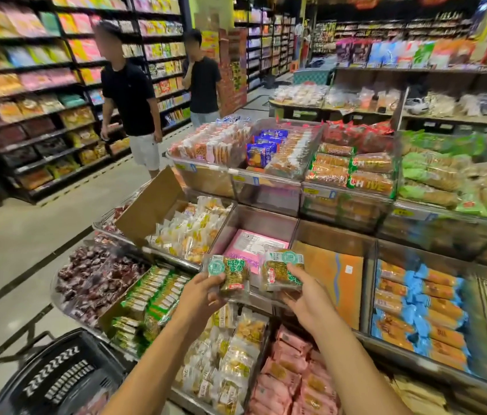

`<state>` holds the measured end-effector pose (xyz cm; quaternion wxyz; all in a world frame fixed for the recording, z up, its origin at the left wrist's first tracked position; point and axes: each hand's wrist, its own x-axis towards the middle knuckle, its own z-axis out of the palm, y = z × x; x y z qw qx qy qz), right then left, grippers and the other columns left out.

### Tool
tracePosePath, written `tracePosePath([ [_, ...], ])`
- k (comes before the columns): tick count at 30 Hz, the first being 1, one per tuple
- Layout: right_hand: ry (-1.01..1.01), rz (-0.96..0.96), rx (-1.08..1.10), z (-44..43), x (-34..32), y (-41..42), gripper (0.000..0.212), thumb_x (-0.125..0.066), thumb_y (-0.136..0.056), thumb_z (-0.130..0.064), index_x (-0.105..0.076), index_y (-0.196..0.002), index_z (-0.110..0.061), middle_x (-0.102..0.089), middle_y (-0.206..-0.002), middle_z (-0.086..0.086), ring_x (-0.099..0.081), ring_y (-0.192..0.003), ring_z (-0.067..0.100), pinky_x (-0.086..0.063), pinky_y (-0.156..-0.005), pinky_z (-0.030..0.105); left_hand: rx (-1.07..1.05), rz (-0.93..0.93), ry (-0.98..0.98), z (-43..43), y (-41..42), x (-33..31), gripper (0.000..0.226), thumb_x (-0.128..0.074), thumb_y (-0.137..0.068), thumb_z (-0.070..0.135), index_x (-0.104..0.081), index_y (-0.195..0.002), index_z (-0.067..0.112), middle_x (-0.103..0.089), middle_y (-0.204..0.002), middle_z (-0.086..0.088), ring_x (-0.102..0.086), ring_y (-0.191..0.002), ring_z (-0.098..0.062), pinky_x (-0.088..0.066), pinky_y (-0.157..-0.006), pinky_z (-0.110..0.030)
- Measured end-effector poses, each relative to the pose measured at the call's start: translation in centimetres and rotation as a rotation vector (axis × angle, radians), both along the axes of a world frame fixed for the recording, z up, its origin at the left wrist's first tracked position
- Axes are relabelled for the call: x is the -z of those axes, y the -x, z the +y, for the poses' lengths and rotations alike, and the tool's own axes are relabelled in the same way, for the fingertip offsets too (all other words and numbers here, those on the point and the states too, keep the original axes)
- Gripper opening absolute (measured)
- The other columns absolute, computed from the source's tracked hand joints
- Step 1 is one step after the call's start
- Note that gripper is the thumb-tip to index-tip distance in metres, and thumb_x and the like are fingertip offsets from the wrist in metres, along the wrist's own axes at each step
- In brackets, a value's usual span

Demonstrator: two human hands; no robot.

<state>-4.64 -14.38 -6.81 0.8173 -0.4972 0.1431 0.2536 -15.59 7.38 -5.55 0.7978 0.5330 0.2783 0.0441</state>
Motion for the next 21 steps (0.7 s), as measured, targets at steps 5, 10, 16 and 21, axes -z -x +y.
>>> tracePosePath([
  [5, 0.026, -0.008, -0.020, 1.6, 0.1, -2.9, 0.048, -0.083, -0.089, -0.023, -0.061, -0.131, -0.013, -0.067, -0.128, 0.006, -0.070, -0.111, 0.025, -0.059, -0.078, 0.037, -0.005, 0.015, -0.010, 1.7, -3.9, 0.5, 0.027, -0.071, -0.094, 0.007, -0.058, -0.117, 0.007, -0.063, -0.135, -0.030, -0.067, -0.118, -0.043, -0.046, -0.112, -0.058],
  [10, 0.061, 0.020, 0.039, 3.7, 1.6, -6.1, 0.063, -0.091, -0.079, -0.026, -0.061, -0.131, -0.011, -0.067, -0.132, 0.016, -0.072, -0.112, 0.033, -0.064, -0.082, 0.044, 0.028, 0.037, -0.010, 4.0, -7.6, 1.0, 0.042, -0.072, -0.096, 0.017, -0.057, -0.128, -0.006, -0.072, -0.123, -0.023, -0.070, -0.116, -0.041, -0.052, -0.106, -0.054],
  [16, 0.054, 0.043, 0.152, 6.1, 3.4, -8.0, 0.068, -0.092, -0.076, -0.028, -0.059, -0.134, -0.012, -0.067, -0.133, 0.015, -0.070, -0.116, 0.033, -0.061, -0.095, 0.048, 0.160, 0.071, -0.033, 7.2, -11.8, 2.6, 0.034, -0.069, -0.098, 0.020, -0.063, -0.127, 0.002, -0.075, -0.118, -0.020, -0.072, -0.102, -0.033, -0.056, -0.090, -0.046],
  [21, 0.059, 0.082, 0.304, 7.8, 4.3, -8.4, 0.057, -0.084, -0.087, -0.024, -0.058, -0.135, -0.011, -0.065, -0.131, 0.018, -0.069, -0.115, 0.035, -0.062, -0.087, 0.045, 0.297, 0.083, 0.044, 9.3, -15.1, 3.5, 0.032, -0.064, -0.100, 0.009, -0.059, -0.131, 0.001, -0.074, -0.118, -0.021, -0.073, -0.089, -0.030, -0.063, -0.065, -0.042],
])
